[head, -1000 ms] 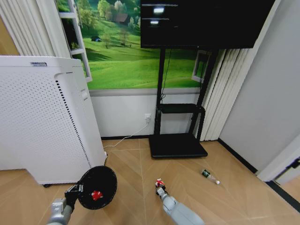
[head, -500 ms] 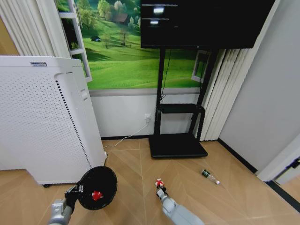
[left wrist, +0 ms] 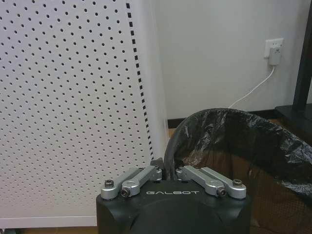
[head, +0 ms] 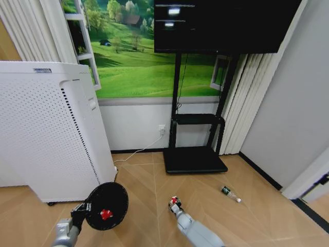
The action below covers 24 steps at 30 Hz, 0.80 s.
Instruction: Pick up the trash bin and place the garbage on the floor into it.
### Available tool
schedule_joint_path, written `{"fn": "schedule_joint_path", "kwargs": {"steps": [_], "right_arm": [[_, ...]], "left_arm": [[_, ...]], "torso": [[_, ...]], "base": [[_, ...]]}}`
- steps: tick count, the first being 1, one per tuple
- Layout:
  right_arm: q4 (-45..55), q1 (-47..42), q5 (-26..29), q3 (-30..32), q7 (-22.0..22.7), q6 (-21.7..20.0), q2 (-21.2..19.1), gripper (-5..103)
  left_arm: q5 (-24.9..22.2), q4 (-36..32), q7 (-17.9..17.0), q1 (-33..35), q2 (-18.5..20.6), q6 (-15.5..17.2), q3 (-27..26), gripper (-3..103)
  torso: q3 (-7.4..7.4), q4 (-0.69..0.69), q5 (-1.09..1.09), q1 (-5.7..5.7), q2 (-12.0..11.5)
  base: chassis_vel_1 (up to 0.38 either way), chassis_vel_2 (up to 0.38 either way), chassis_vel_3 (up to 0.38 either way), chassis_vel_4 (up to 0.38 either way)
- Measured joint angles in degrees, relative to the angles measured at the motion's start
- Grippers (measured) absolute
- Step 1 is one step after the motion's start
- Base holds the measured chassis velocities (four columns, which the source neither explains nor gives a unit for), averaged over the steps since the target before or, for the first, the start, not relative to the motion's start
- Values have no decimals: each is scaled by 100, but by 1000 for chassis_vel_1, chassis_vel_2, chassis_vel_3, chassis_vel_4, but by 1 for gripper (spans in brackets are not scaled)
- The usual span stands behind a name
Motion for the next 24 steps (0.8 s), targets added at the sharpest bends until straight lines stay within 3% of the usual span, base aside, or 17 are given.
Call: {"fn": "schedule_joint_path", "kwargs": {"steps": [5,13,24], "right_arm": [[-70,-3,26,8,39,-15,8,99],[-108,32,-130,21,62,58,-14,100],[-395,34,-305,-75,155,-187,-30,100]], "left_arm": [[0,24,1,-6,8,-2,2,6],[5,42,1,-40,10,-3,38,6],[5,15,1,20,20,-10,5,6]], "torso": [[0,0,0,-1,0],[0,0,0,0,-1],[0,0,0,-1,0]], "base": [[0,0,0,0],[-47,59,49,-49],[-5,4,3,-3]]}}
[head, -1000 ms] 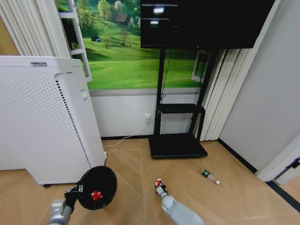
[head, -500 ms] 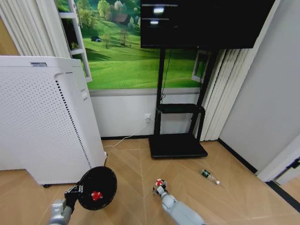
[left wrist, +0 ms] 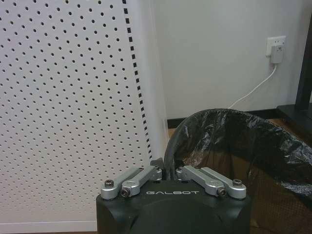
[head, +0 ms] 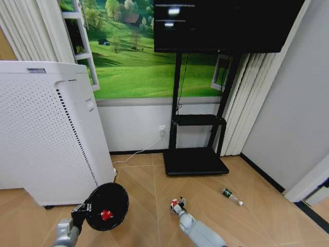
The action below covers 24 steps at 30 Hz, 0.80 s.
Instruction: Pick up the trash bin and place the garbage on the floor into it.
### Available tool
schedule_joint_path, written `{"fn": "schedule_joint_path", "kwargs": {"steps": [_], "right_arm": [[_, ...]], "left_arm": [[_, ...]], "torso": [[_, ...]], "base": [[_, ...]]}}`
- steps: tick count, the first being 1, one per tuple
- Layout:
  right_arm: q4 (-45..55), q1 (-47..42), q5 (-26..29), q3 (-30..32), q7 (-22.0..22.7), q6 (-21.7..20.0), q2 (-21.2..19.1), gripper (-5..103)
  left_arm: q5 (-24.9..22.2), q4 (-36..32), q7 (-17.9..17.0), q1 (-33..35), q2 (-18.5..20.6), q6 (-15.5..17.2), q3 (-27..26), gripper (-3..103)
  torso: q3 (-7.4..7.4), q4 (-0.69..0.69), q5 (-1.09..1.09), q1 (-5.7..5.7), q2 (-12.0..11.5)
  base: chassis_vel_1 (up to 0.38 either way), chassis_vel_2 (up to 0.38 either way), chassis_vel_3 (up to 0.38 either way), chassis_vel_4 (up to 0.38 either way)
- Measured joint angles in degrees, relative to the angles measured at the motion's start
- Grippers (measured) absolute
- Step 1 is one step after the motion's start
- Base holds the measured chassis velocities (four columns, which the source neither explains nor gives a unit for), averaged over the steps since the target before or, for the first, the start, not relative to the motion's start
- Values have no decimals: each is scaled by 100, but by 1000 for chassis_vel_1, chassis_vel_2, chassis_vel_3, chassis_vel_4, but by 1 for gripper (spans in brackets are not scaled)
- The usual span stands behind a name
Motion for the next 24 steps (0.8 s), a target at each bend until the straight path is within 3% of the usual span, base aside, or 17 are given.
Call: {"fn": "schedule_joint_path", "kwargs": {"steps": [17,18,20,22,24], "right_arm": [[-304,91,24,-22,-94,132,177,103],[-320,92,20,-18,-95,138,193,95],[-330,93,18,-14,-96,139,204,95],[-361,98,-7,14,-117,144,233,79],[-400,106,-43,41,-152,164,253,74]], "left_arm": [[-9,-52,-7,44,-18,-25,-25,6],[-15,-61,-7,48,-17,-25,-31,6],[-19,-69,-8,52,-14,-26,-38,6],[-29,-87,-10,67,-11,-26,-56,6],[-33,-90,-11,80,-11,-26,-62,6]], "torso": [[0,0,0,1,0],[0,0,0,1,0],[0,0,0,1,0],[0,0,0,0,0],[0,0,0,1,0]], "base": [[0,0,0,0],[0,0,0,0],[0,0,0,0],[0,0,0,0],[0,0,0,0]]}}
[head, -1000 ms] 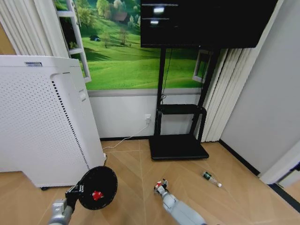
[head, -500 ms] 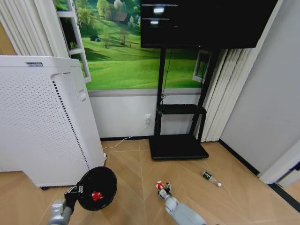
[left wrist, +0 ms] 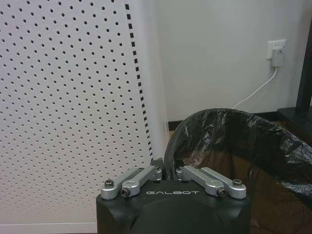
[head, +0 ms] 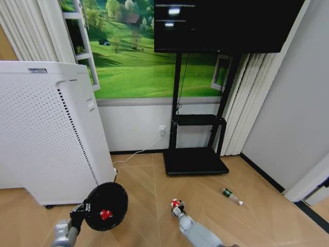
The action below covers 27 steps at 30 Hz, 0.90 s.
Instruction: Pick up the trash bin and place the garbage on the floor into it.
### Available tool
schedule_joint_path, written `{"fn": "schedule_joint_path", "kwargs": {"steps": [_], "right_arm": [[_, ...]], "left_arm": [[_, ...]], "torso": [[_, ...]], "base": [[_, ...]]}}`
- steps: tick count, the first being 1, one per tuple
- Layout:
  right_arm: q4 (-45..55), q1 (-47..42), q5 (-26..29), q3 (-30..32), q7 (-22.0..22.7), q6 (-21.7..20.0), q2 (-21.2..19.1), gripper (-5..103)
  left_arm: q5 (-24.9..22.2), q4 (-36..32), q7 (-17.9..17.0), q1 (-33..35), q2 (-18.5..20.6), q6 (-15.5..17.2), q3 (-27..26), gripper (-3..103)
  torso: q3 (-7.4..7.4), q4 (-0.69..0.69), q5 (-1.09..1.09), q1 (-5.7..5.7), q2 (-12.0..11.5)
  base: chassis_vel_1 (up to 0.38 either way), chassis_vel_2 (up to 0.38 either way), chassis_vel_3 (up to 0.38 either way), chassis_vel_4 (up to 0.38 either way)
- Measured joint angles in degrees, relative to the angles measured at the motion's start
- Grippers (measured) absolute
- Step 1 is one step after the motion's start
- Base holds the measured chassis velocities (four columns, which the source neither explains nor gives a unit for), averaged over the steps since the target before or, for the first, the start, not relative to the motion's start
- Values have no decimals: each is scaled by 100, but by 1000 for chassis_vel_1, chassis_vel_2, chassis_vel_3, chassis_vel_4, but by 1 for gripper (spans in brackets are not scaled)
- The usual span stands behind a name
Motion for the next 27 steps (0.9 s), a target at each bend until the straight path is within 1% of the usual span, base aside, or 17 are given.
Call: {"fn": "schedule_joint_path", "kwargs": {"steps": [1,4,5,6,7,8,9,10,11,13,19,24,26,27], "right_arm": [[0,0,0,0,0,0,0,74],[-97,2,-56,59,-91,61,51,57],[-97,2,-56,59,-91,61,51,57],[-115,2,-62,73,-100,68,62,51],[-115,2,-62,73,-100,68,62,51],[-130,2,-70,88,-106,74,70,41],[-136,2,-74,97,-112,79,71,41],[-136,2,-76,103,-116,84,71,37],[-136,2,-76,103,-116,84,71,37],[-126,2,-76,114,-124,91,61,32],[14,-39,-31,118,-123,93,-18,30],[512,-206,168,151,30,87,-207,30],[908,-344,268,317,136,75,-380,30],[908,-344,268,317,136,75,-380,30]], "left_arm": [[0,0,0,0,0,0,0,6],[-1,-13,-1,49,-9,-13,-13,6],[-1,-13,-1,49,-9,-13,-13,6],[-1,-13,0,50,-9,-15,-16,6],[-1,-13,0,50,-9,-15,-16,6],[-1,-13,-1,49,-9,-16,-16,6],[-1,-13,-1,49,-9,-16,-17,6],[-2,-13,0,46,-8,-16,-17,6],[-2,-13,0,46,-8,-16,-17,6],[-2,-9,0,27,-5,-16,-17,6],[-2,9,-4,18,-12,-20,-14,6],[4,10,-6,39,-26,-26,-10,6],[4,17,-9,2,-27,-31,3,6],[4,17,-9,2,-27,-31,3,6]], "torso": [[0,0,0,0,0],[0,-1,0,0,0],[0,-1,0,0,0],[0,-1,0,0,0],[0,-1,0,0,0],[0,0,0,0,0],[0,0,0,1,0],[0,-1,0,1,0],[0,-1,0,1,0],[0,0,0,1,0],[0,0,1,1,0],[0,0,1,1,0],[0,1,1,1,0],[0,1,1,1,0]], "base": [[0,0,0,0],[0,0,0,0],[0,0,0,0],[0,0,0,0],[0,0,0,0],[0,0,0,0],[0,0,0,0],[0,0,0,0],[0,0,0,0],[0,0,0,0],[0,0,0,0],[0,0,0,0],[0,0,0,0],[0,0,0,0]]}}
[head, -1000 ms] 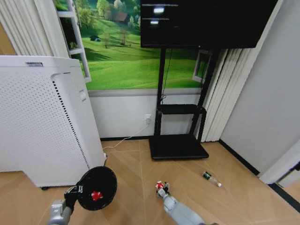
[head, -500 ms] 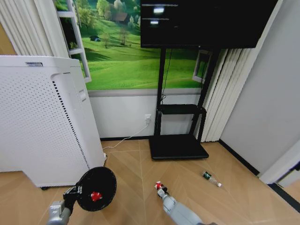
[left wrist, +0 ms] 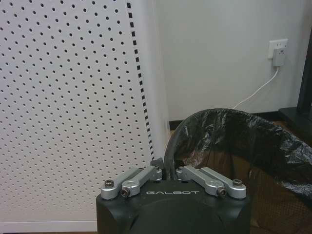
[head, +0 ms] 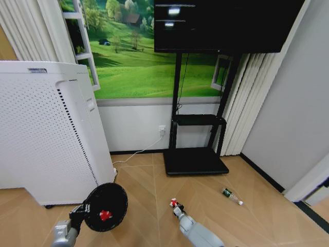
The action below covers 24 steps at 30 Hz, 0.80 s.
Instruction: Pick up the trash bin and place the garbage on the floor into it.
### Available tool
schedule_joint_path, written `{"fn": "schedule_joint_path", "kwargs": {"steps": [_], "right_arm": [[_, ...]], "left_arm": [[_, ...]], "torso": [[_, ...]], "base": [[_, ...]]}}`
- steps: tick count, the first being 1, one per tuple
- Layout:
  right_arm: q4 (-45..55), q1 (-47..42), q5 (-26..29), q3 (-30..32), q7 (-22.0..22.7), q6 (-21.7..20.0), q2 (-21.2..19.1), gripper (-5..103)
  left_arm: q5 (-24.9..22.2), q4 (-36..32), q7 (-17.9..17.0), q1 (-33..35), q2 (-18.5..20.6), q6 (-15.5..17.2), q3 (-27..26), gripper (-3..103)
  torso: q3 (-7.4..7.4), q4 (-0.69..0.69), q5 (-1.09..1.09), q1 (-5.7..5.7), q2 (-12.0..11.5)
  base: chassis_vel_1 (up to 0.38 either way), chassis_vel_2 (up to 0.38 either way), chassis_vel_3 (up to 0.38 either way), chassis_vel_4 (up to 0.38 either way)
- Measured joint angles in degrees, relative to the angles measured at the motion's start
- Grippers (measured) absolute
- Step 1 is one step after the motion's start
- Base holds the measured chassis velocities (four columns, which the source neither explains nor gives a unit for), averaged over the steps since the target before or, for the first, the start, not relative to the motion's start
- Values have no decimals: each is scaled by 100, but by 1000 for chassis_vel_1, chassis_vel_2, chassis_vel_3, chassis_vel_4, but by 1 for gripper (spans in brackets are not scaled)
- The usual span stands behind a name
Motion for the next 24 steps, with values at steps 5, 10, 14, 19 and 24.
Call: {"fn": "schedule_joint_path", "kwargs": {"steps": [5,10,14,19,24], "right_arm": [[1092,-325,510,285,90,-182,-589,30],[2572,-801,1035,690,85,-328,-1761,30],[3324,-1092,1146,1021,23,-328,-2186,30],[4232,-1580,1167,1634,-361,214,-2584,30],[4647,-1893,1060,1925,-921,955,-2759,30]], "left_arm": [[-5,52,-44,-264,15,8,156,6],[-56,182,-100,-795,111,70,463,6],[-138,261,-162,-1098,158,131,683,6],[-212,341,-195,-1316,275,157,1003,6],[-243,339,-221,-1327,273,169,1100,6]], "torso": [[0,0,2,0,0],[0,-4,-2,0,0],[0,-4,0,0,0],[0,-1,-1,0,0],[0,0,1,0,0]], "base": [[0,0,0,0],[0,0,0,0],[0,0,0,0],[0,0,0,0],[0,0,0,0]]}}
